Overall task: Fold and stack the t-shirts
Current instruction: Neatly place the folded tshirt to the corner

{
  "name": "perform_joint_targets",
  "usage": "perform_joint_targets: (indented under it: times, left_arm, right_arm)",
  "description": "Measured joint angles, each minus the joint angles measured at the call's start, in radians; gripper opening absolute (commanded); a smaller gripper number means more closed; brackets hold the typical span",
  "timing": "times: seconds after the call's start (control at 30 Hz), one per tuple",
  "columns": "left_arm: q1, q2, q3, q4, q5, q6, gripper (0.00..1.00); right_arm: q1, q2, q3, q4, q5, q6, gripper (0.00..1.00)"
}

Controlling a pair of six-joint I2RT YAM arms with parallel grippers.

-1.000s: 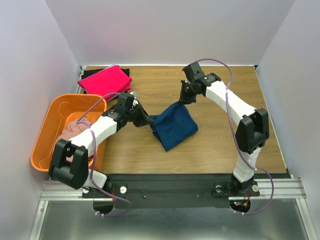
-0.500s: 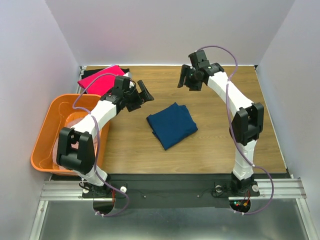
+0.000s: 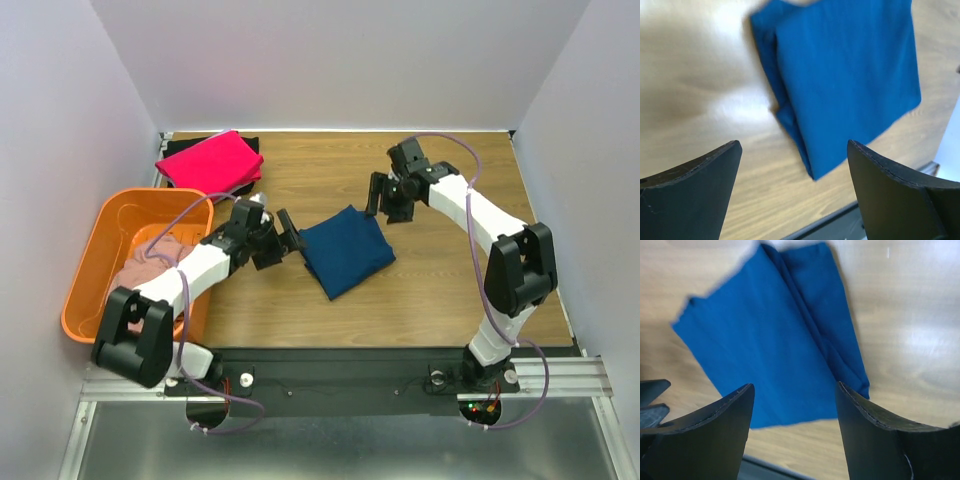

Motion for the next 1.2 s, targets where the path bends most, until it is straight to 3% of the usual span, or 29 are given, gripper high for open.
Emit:
perform_joint_targets:
  times: [0.3, 0.9, 1.2]
  left_arm:
    - [-0.051, -0.125, -0.239, 0.180, 0.043, -0.122, 0.98]
    - [-0.143, -0.071, -0.336, 0.457, -0.002, -0.259, 0.98]
    - [-0.203, 0.034, -0.356, 0.584, -0.059, -0.299, 0.98]
  right_arm:
    - [-0.008, -0.050, -0.179, 0.061, -0.053, -0.024, 0.71]
    - [-0.034, 0.019, -0.291, 0.166, -0.087, -0.061, 0.71]
    - [-0.034, 0.021, -0.349, 0.188, -0.099, -0.061, 0.70]
